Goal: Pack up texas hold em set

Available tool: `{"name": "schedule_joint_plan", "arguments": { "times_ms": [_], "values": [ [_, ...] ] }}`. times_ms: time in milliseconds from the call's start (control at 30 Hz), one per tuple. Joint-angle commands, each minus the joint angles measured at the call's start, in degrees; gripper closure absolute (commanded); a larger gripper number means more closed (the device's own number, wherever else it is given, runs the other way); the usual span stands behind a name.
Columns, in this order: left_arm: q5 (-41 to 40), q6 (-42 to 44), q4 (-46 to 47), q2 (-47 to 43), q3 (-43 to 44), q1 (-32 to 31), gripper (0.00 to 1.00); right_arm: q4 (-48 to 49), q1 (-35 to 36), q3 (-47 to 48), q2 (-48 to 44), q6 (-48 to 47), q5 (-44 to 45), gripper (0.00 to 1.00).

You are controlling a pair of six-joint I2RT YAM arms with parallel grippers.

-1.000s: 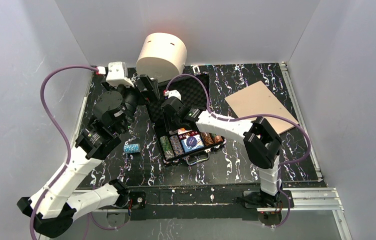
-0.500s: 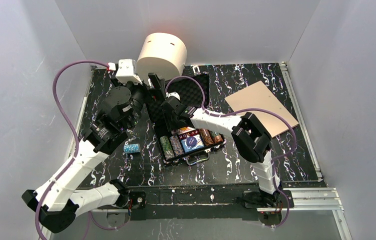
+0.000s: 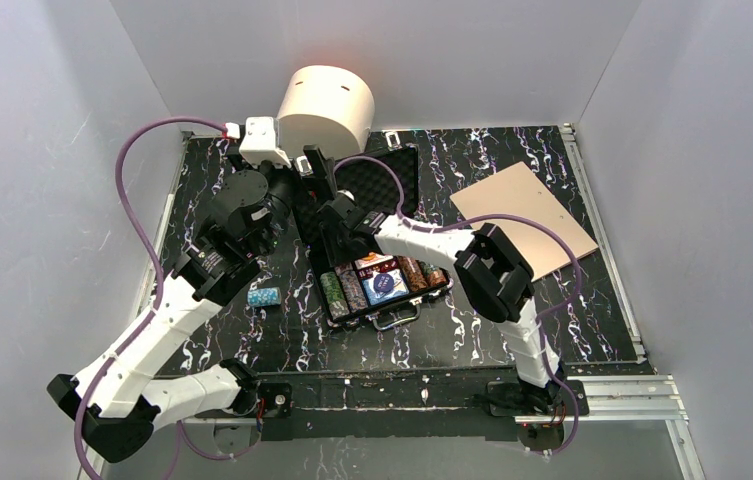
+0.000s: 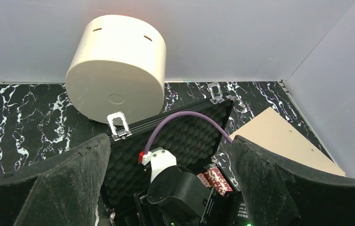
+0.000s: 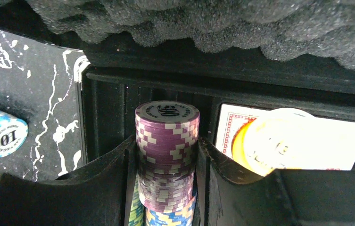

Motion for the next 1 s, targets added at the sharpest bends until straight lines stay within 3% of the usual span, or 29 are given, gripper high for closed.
{"name": "schedule_joint_plan", "arguments": {
  "times_ms": [0,400,667,967],
  "values": [
    [-0.5,0.9,1.3,-0.2,0.4,0.1,0.02,-2.4,-0.1,3.8,1.3,1.6,-0.8,0.48],
    [-0.9,2.2,1.6,-0.4,0.6,0.1,0.02,-4.9,-0.1,7.1,0.3,2.5,1.7,0.32],
    [-1.8,4.3,2.1,-0.4,2.9,0.1,0.02,-3.5,0.0,8.3,-3.9,2.0,2.1,0.32],
    [-1.7,8.8,4.0,-0.7,8.9,0.1,0.02,4.8,4.8,9.5,-4.1,-8.9,-3.1,0.33]
  ]
}}
